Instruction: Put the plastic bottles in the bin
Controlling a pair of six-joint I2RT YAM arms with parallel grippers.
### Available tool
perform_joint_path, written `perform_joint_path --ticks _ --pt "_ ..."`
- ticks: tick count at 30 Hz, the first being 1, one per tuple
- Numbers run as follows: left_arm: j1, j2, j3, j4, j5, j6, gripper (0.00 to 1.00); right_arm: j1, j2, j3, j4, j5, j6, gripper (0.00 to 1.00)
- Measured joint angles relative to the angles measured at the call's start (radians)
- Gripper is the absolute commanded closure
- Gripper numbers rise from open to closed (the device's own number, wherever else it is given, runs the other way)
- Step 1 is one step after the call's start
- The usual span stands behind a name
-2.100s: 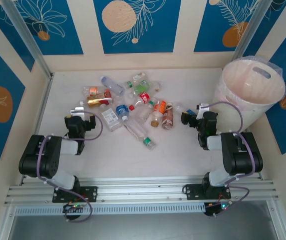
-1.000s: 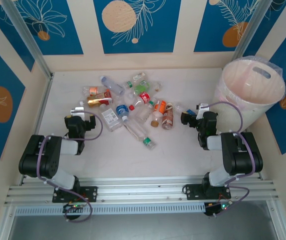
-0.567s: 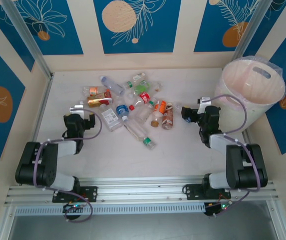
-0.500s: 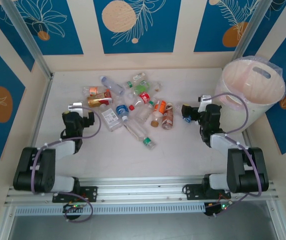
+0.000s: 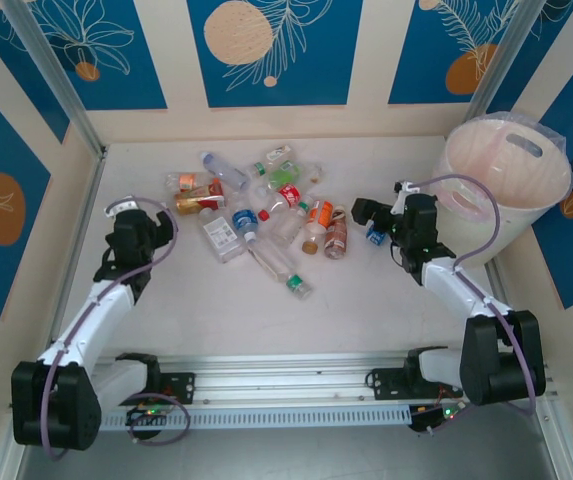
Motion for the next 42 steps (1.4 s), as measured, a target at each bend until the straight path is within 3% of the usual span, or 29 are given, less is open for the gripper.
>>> perform_joint_path --ticks 9,15,22,32,42 --pt "-0.004 0.152 0.206 -0.313 0.122 -0.121 0.0 0.072 0.004 0.052 -0.12 0.004 0.107 0.01" --pt "-0.099 0.259 0.235 -0.336 0.202 -0.277 0.0 0.09 0.004 0.091 -0.153 0.023 0.111 0.0" --pt "-0.234 0.373 0.265 -0.311 0.203 -0.41 0.0 0.097 0.03 0.104 -0.208 0.038 0.114 0.0" --pt "-0.332 0.586 0.489 -0.383 0.153 -0.416 0.0 0.113 0.057 0.151 -0.263 0.06 0.113 0.0" --pt "-0.354 0.729 0.57 -0.412 0.175 -0.397 0.0 0.126 0.113 0.193 -0.303 0.079 0.109 0.0"
